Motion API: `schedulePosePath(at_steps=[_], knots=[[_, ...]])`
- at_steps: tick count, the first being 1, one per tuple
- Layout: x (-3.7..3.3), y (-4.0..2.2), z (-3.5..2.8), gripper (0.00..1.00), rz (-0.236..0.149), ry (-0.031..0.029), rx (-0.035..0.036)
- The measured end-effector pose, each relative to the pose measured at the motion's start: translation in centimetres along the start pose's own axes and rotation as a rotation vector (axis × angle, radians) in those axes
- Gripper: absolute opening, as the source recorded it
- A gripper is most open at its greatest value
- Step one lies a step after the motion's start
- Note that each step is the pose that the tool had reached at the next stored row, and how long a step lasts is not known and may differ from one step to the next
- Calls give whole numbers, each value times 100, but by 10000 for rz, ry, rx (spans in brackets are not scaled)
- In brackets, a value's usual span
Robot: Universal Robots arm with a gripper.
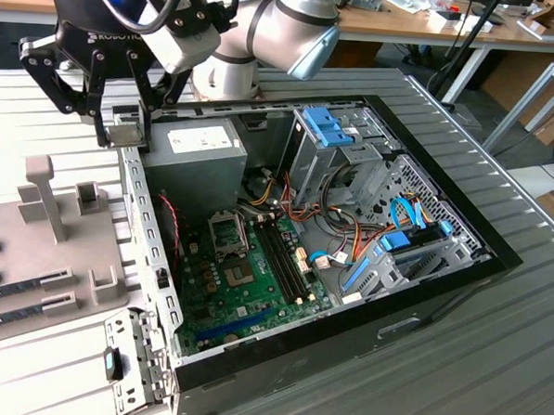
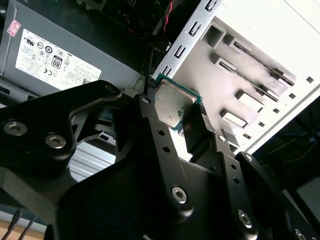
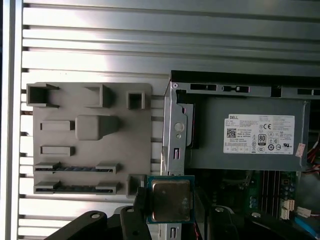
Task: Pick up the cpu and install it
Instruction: 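Pick up the cpu and move it towards the insertion slot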
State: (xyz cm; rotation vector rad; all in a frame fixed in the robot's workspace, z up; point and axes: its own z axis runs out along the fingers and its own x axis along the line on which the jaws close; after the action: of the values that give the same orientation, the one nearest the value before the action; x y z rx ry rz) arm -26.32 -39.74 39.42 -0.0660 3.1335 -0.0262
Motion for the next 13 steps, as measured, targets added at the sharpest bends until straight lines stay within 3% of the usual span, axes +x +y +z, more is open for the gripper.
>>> schedulePosePath(at_steps=[8,13], knots=[[-143,-7,6,47,-1,1,0],[-211,-45,13,47,-1,1,0]])
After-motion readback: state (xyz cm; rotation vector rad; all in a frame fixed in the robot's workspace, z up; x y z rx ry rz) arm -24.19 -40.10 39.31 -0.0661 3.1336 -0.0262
